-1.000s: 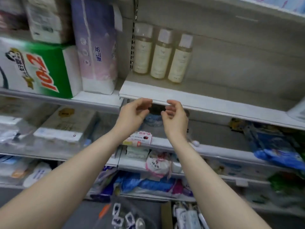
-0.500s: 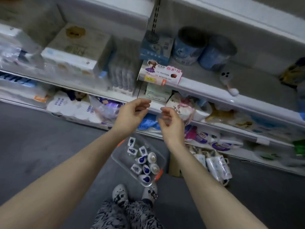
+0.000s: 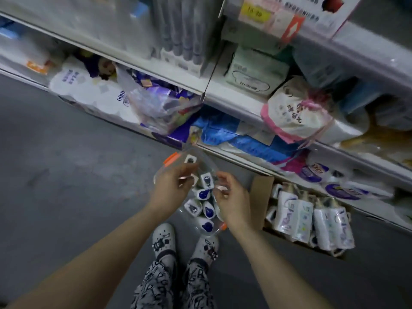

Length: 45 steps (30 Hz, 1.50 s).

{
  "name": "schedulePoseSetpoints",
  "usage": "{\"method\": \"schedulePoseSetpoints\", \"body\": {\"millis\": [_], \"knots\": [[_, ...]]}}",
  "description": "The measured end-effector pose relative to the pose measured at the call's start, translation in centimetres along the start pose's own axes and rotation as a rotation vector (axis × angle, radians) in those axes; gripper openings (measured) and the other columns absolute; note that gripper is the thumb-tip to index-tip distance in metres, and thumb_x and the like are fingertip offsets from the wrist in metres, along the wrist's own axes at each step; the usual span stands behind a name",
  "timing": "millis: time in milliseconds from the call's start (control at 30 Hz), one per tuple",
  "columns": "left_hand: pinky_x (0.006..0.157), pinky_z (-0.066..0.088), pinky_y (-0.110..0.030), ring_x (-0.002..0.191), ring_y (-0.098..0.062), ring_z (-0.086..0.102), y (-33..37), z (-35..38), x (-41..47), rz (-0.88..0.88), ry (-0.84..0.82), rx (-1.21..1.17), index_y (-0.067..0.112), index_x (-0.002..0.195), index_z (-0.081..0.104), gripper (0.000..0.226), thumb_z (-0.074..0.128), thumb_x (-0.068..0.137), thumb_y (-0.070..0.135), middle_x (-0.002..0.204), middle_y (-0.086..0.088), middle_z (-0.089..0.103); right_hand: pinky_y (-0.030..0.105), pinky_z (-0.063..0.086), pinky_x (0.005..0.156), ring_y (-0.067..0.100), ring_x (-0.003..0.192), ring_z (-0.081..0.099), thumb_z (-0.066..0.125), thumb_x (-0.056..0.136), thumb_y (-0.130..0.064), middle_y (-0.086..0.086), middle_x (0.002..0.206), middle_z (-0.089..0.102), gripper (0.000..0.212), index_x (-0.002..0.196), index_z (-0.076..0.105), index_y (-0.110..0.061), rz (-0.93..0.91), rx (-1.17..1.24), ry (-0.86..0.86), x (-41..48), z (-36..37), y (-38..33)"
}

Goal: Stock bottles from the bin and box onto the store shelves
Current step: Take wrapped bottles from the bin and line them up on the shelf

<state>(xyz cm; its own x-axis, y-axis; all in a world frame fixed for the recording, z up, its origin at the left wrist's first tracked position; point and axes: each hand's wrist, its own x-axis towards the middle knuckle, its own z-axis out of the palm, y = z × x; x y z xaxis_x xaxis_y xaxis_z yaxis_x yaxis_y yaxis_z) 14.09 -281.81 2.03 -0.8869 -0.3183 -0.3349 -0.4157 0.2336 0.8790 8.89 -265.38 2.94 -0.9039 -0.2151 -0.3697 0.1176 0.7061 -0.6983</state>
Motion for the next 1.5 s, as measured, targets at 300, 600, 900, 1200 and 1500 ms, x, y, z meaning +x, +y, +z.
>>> {"method": "schedulePoseSetpoints", "body": {"millis": [300, 600, 900, 1200, 1500], "knots": [[0.090, 0.047, -0.019, 0.109, -0.010, 0.060, -14.1, 4.0, 4.6, -0.163, 0.014, 0.096, 0.014, 0.125, 0.063, 0.037, 0.062, 0.091, -0.001, 0.114, 0.010, 0.060, 0.041, 0.052, 0.094, 0.017, 0.110, 0.062, 0.070, 0.087, -0.009, -0.005, 0.119, 0.067, 0.044, 0.125, 0.058, -0.028, 0.021, -0.114, -0.181, 6.3, 9.4, 9.4], [0.097, 0.049, -0.029, 0.116, -0.018, 0.059, -25.3, 7.8, 9.3, -0.269, -0.031, 0.143, 0.017, 0.131, 0.058, 0.045, 0.063, 0.090, 0.001, 0.129, -0.005, 0.061, 0.020, 0.035, 0.092, 0.016, 0.123, 0.049, 0.072, 0.085, -0.008, -0.002, 0.128, 0.061, 0.049, 0.130, 0.058, -0.022, -0.086, -0.283, -0.215, 12.2, 17.9, 16.2], [0.095, 0.045, -0.024, 0.121, -0.025, 0.057, -30.8, 10.6, 13.6, -0.271, -0.048, 0.191, 0.011, 0.142, 0.048, 0.059, 0.067, 0.087, 0.002, 0.137, -0.012, 0.054, 0.042, 0.033, 0.112, 0.022, 0.144, 0.028, 0.079, 0.080, -0.019, 0.002, 0.145, 0.049, 0.064, 0.136, 0.048, -0.019, -0.193, -0.574, -0.168, 15.6, 23.3, 20.4], [0.084, 0.037, -0.007, 0.109, -0.017, 0.062, -32.5, 11.5, 14.8, -0.248, -0.084, 0.196, 0.015, 0.135, 0.057, 0.055, 0.064, 0.083, -0.002, 0.122, -0.004, 0.067, 0.035, 0.025, 0.105, 0.024, 0.123, 0.051, 0.087, 0.067, -0.020, 0.002, 0.113, 0.070, 0.052, 0.112, 0.063, -0.017, -0.249, -0.724, -0.023, 16.7, 25.7, 22.5], [0.091, 0.054, -0.036, 0.092, -0.017, 0.068, -30.4, 8.5, 12.9, -0.232, -0.106, 0.139, 0.023, 0.128, 0.060, 0.056, 0.071, 0.078, -0.001, 0.110, -0.006, 0.065, 0.040, 0.043, 0.104, 0.022, 0.130, 0.045, 0.077, 0.077, -0.004, 0.001, 0.132, 0.058, 0.060, 0.131, 0.055, -0.020, -0.191, -0.444, -0.202, 14.3, 22.8, 18.7]]}}
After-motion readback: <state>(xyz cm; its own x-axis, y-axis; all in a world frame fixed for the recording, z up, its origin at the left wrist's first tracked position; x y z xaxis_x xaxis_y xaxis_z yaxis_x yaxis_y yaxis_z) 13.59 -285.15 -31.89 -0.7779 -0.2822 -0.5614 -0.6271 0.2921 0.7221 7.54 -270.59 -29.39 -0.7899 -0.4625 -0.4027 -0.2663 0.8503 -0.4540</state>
